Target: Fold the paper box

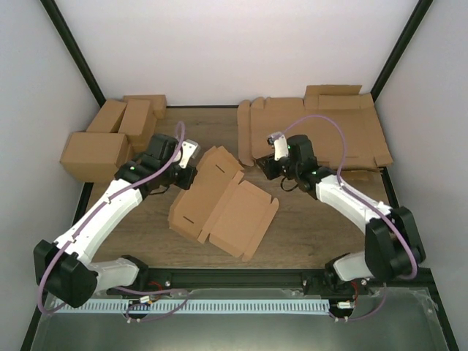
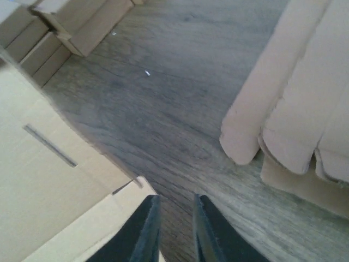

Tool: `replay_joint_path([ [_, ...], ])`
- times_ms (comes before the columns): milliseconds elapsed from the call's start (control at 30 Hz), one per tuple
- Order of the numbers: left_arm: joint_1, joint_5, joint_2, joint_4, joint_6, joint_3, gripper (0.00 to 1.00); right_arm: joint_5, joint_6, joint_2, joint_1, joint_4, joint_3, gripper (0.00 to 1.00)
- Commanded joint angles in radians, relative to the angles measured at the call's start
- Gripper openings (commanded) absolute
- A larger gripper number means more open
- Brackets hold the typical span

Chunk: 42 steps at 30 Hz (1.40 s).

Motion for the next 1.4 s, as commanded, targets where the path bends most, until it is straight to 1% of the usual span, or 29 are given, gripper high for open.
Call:
replay_joint_path([
  [0,-0.005,0.01,-0.01,-0.015,-0.001,0.032,0.04,-0.03,0.077,0.093,-0.023,-0.012,0.059,0.11],
  [33,-0.006,0.013,-0.013,-0.013,-0.001,0.031,0.04,-0.04,0.086,0.108,-0.023,0.004,0.059,0.04],
  [67,-0.005,0.015,-0.016,-0.011,-0.001,0.029,0.04,-0.052,0.094,0.127,-0.023,0.017,0.059,0.01],
  [267,-0.006,0.011,-0.036,-0.004,-0.002,0.015,0.04,-0.154,0.132,0.278,-0.022,0.071,0.093,0.01],
  [367,-0.006,0.021,-0.041,-0.002,-0.001,0.015,0.04,-0.243,0.139,0.375,-0.023,0.068,0.142,0.01],
  [467,-0.006,0.024,-0.043,-0.002,-0.001,0.015,0.04,-0.361,0.141,0.438,-0.023,0.064,0.182,0.01],
  [667,-0.006,0.015,-0.04,-0.004,-0.009,0.009,0.04,-0.459,0.131,0.402,-0.023,0.142,0.123,0.01],
  [833,-0.006,-0.004,-0.014,-0.012,-0.036,0.016,0.04,-0.526,0.11,0.369,-0.018,0.153,0.066,0.01],
  [1033,-0.016,-0.011,0.009,-0.014,-0.053,0.029,0.04,-0.486,0.135,0.331,0.024,0.198,-0.009,0.01],
  [1167,-0.065,-0.12,0.028,-0.051,-0.056,0.053,0.04,-0.429,0.134,0.322,0.053,0.198,-0.02,0.01],
  [1367,-0.112,-0.179,0.031,-0.062,-0.078,0.054,0.04,-0.357,0.139,0.307,0.1,0.218,-0.048,0.01],
])
